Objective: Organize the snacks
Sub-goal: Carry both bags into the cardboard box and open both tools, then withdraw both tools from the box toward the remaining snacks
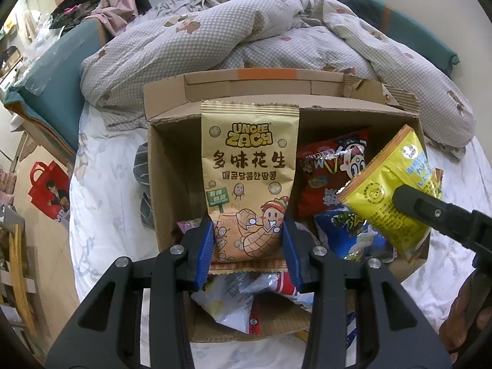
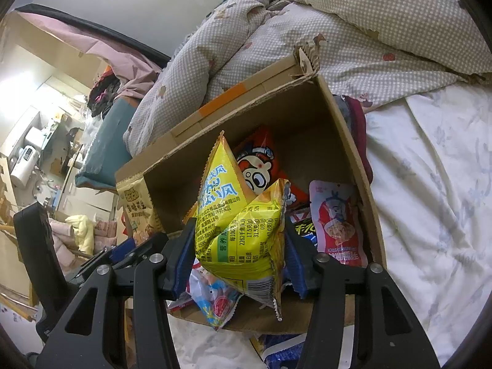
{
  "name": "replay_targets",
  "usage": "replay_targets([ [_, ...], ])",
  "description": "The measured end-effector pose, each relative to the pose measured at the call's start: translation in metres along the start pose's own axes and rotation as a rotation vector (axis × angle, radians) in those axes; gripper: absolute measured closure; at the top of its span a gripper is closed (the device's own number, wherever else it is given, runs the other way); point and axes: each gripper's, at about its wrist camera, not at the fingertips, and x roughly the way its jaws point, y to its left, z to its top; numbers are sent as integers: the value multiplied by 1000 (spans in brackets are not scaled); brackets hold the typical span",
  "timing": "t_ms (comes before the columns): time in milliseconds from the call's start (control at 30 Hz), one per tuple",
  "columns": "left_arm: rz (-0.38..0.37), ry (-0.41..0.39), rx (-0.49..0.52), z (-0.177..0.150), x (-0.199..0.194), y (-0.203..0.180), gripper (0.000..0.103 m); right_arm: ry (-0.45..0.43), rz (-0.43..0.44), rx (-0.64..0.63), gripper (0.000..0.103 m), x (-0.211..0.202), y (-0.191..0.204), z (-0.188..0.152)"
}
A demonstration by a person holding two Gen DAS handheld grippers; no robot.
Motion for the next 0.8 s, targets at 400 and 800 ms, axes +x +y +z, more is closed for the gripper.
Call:
replay_targets([
  [400, 18, -40, -43, 4, -13, 7, 27, -36, -59, -29, 13, -7, 4, 1],
  [800, 35, -99, -18, -3, -39, 10, 25, -76, -82, -107, 0, -26, 23, -3],
])
